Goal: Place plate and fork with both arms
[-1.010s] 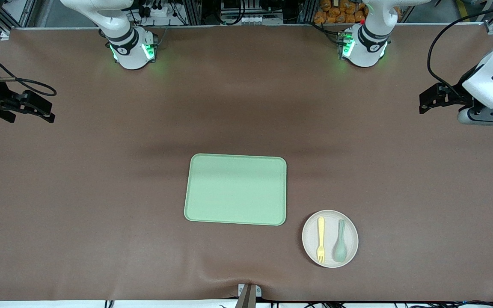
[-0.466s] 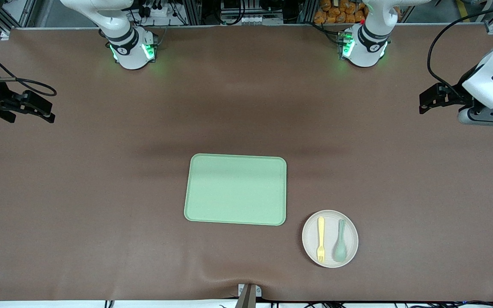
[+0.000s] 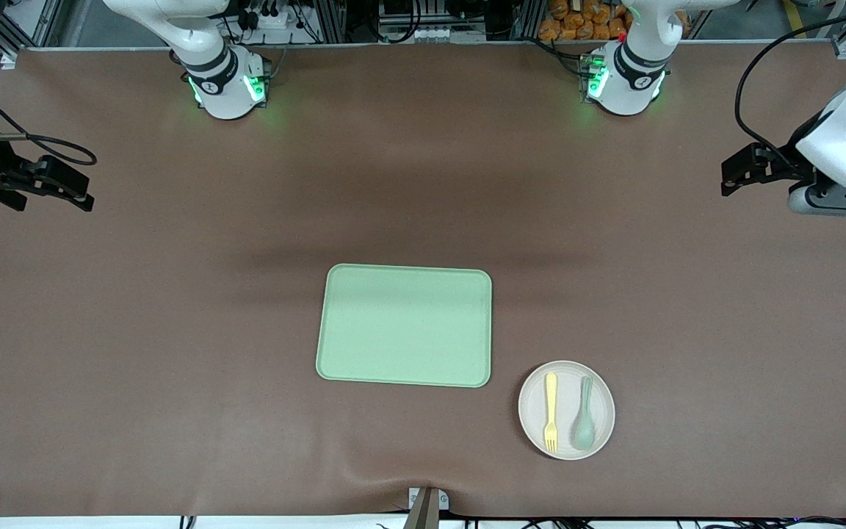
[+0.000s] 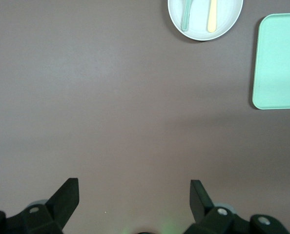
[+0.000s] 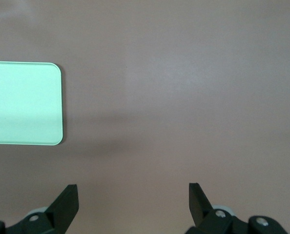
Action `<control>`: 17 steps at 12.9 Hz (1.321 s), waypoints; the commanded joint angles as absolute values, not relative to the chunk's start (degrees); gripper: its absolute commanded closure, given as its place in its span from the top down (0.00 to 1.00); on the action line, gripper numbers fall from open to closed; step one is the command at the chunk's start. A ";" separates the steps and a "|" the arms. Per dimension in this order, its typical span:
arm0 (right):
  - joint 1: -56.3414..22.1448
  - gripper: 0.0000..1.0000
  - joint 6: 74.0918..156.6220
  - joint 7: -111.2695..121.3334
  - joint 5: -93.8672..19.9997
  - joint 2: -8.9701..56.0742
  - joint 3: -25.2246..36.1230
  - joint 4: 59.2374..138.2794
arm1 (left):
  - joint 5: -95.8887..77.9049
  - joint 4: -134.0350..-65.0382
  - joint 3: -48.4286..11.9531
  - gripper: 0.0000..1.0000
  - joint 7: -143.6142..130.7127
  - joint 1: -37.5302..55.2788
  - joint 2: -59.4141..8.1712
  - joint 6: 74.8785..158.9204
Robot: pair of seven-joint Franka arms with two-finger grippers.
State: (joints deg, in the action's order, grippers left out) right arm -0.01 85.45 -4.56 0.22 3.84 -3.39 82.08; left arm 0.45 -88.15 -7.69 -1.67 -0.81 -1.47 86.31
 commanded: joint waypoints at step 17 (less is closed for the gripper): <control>0.26 1.00 85.69 -4.04 0.18 2.99 -3.16 83.14 | 0.79 -84.03 -7.21 1.00 -2.72 -2.99 -25.12 97.72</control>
